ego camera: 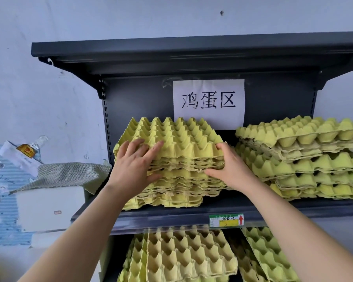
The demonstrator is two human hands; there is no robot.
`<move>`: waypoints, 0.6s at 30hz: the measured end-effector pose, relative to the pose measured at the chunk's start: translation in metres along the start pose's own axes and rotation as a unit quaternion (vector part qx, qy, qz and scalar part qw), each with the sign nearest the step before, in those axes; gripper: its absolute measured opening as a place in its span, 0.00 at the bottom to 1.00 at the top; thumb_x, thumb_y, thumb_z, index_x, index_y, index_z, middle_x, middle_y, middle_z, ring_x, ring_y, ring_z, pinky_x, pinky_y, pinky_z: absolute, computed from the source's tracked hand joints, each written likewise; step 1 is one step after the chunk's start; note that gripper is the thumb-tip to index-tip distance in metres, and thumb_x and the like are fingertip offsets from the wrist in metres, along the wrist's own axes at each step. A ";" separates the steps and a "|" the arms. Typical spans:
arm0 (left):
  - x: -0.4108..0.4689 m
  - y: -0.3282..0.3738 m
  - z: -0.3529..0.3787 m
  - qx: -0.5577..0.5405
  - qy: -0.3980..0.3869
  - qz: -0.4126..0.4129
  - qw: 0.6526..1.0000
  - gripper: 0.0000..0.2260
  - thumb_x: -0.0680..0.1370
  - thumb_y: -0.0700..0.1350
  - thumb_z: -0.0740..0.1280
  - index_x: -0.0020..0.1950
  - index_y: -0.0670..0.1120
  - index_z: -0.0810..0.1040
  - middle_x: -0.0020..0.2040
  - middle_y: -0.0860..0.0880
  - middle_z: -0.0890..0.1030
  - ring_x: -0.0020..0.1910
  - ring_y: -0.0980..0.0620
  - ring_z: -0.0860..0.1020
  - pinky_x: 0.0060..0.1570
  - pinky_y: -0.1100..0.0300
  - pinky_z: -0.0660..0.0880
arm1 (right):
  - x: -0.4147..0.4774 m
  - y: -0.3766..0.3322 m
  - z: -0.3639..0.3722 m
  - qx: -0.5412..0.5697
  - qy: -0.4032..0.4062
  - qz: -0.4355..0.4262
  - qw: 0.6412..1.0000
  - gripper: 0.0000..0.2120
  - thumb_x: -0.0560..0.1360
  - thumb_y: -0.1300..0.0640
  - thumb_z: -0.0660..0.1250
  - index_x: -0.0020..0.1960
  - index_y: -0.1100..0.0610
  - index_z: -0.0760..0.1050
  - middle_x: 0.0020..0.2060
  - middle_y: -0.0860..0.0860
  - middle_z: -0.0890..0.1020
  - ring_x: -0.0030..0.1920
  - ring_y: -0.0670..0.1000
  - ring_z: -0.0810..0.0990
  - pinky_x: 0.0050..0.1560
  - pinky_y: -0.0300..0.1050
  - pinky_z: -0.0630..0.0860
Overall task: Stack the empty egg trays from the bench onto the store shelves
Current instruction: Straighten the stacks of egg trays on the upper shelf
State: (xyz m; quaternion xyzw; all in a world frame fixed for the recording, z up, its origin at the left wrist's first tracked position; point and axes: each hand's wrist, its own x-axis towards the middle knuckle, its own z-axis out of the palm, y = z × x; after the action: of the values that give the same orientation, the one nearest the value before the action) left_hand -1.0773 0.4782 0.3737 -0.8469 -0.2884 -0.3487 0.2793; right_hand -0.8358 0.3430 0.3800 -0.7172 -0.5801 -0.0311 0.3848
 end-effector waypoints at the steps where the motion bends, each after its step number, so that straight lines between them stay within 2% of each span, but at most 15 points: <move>1: -0.001 -0.001 0.000 -0.004 -0.003 0.000 1.000 0.41 0.69 0.65 0.70 0.77 0.52 0.60 0.57 0.49 0.79 0.67 0.43 0.67 0.67 0.45 0.63 | 0.000 0.000 0.000 -0.001 -0.008 0.000 1.000 0.40 0.70 0.49 0.73 0.74 0.51 0.53 0.74 0.50 0.58 0.70 0.51 0.63 0.63 0.40 0.60; 4: -0.004 -0.002 0.000 0.002 -0.008 0.009 1.000 0.43 0.69 0.66 0.69 0.78 0.52 0.56 0.59 0.49 0.78 0.70 0.43 0.65 0.70 0.45 0.60 | -0.001 0.003 0.002 -0.006 -0.020 0.003 1.000 0.42 0.69 0.50 0.74 0.73 0.48 0.51 0.74 0.52 0.58 0.69 0.53 0.65 0.62 0.40 0.62; 6: -0.007 -0.002 -0.001 0.008 -0.006 0.009 1.000 0.46 0.68 0.67 0.69 0.79 0.52 0.53 0.65 0.48 0.75 0.73 0.43 0.61 0.73 0.44 0.54 | -0.004 0.006 0.003 -0.003 -0.019 0.004 1.000 0.42 0.69 0.49 0.74 0.73 0.47 0.51 0.73 0.52 0.60 0.69 0.53 0.65 0.61 0.41 0.62; 9: -0.014 -0.005 -0.005 -0.014 0.008 -0.047 0.999 0.47 0.67 0.68 0.68 0.79 0.52 0.51 0.75 0.43 0.61 0.76 0.41 0.53 0.75 0.43 0.48 | -0.003 0.009 0.001 0.005 -0.016 -0.003 1.000 0.42 0.69 0.48 0.74 0.74 0.47 0.52 0.73 0.52 0.62 0.69 0.52 0.65 0.62 0.43 0.63; 10: -0.017 -0.006 -0.006 -0.035 0.010 -0.082 0.996 0.47 0.67 0.68 0.68 0.79 0.51 0.51 0.76 0.41 0.58 0.76 0.41 0.52 0.74 0.42 0.49 | -0.003 0.009 0.000 0.013 -0.013 -0.004 1.000 0.42 0.70 0.48 0.73 0.74 0.46 0.51 0.73 0.51 0.61 0.70 0.52 0.64 0.62 0.44 0.63; 12: -0.024 -0.009 -0.008 -0.108 0.002 -0.154 0.982 0.49 0.67 0.64 0.72 0.79 0.51 0.50 0.76 0.41 0.54 0.75 0.38 0.55 0.72 0.40 0.58 | -0.003 0.008 -0.001 0.041 -0.001 -0.011 0.999 0.42 0.71 0.48 0.72 0.74 0.41 0.48 0.74 0.49 0.59 0.72 0.52 0.62 0.65 0.47 0.62; 15: -0.032 -0.010 -0.009 -0.206 -0.033 -0.212 0.955 0.50 0.67 0.59 0.75 0.79 0.53 0.46 0.76 0.43 0.51 0.69 0.37 0.67 0.63 0.44 0.69 | -0.005 0.007 0.001 0.063 0.017 -0.007 0.998 0.48 0.71 0.48 0.73 0.74 0.38 0.40 0.76 0.48 0.55 0.73 0.52 0.59 0.68 0.49 0.60; 18: -0.032 -0.007 -0.008 -0.272 -0.054 -0.266 0.923 0.48 0.67 0.58 0.76 0.78 0.56 0.50 0.72 0.43 0.58 0.62 0.40 0.73 0.60 0.47 0.71 | -0.004 0.008 0.003 0.067 0.010 0.003 0.998 0.47 0.70 0.48 0.73 0.74 0.39 0.42 0.75 0.49 0.58 0.72 0.53 0.61 0.66 0.50 0.63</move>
State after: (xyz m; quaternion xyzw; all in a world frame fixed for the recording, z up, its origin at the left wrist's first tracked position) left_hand -1.1051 0.4680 0.3565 -0.7997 -0.4118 -0.4294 -0.0810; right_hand -0.8310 0.3415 0.3722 -0.6915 -0.5746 0.0022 0.4378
